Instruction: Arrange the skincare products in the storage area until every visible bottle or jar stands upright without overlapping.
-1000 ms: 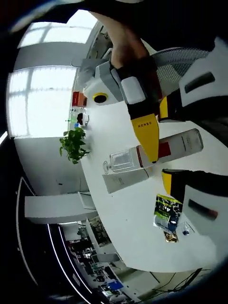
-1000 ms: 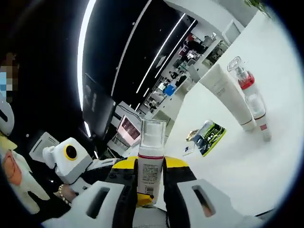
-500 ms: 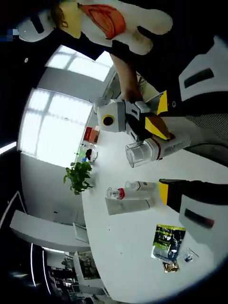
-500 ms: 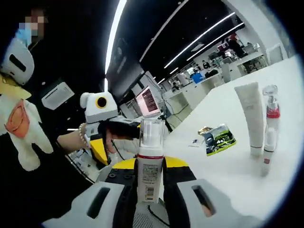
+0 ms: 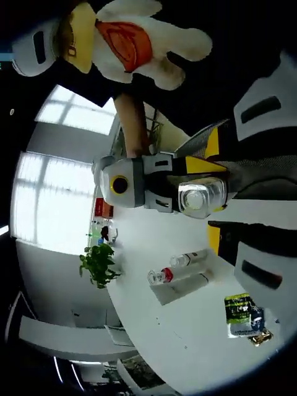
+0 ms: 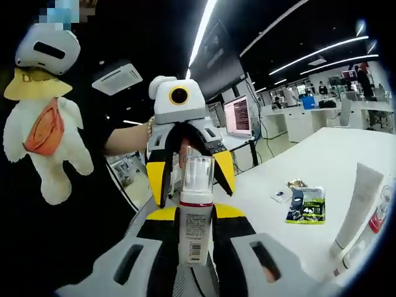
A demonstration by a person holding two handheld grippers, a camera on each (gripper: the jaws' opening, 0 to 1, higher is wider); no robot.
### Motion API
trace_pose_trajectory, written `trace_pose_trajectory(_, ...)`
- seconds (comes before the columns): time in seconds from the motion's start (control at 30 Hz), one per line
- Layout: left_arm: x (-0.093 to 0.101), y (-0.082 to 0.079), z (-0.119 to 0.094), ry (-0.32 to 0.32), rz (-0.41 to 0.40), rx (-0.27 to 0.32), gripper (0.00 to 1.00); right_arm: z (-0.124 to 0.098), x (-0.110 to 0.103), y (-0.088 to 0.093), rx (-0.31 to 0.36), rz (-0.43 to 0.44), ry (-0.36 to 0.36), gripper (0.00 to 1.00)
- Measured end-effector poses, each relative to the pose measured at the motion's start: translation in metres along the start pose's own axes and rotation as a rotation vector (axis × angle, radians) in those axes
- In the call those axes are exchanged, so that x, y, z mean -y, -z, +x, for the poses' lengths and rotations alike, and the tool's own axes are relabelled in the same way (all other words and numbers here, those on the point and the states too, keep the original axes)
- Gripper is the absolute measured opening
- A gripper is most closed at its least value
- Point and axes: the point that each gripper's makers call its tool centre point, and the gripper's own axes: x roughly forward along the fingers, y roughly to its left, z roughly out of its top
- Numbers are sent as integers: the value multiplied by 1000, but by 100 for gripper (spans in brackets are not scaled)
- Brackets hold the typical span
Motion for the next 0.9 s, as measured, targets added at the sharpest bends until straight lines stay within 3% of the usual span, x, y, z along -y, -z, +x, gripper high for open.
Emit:
trace_pose_trajectory(0.17, -4, -2, -2, -7, 13, 7, 24, -1, -1, 1, -18, -32, -14, 19)
trace_pose_trajectory(0.4, -4, -5, -2, -13, 23, 24, 23, -2, 1, -5, 7, -34, -13, 19)
trace_pose_trajectory(0.57, -5, -9, -1, -24, 25, 41, 21, -1, 2, -4, -20, -69, -9, 19)
trace_pose_trajectory(0.63, -6, -12, -2, -43, 61, 47, 21, -2, 5, -5, -25, -70, 11, 19)
trace_pose_trajectory(0.8, -11, -20, -8, -55, 51, 88, 20, -5, 10, -13, 33, -28, 44, 21)
trace_pose_trajectory(0.9, -11, -26, -11, -53, 44, 114, 20, -3, 10, -8, 0, -46, 59, 21)
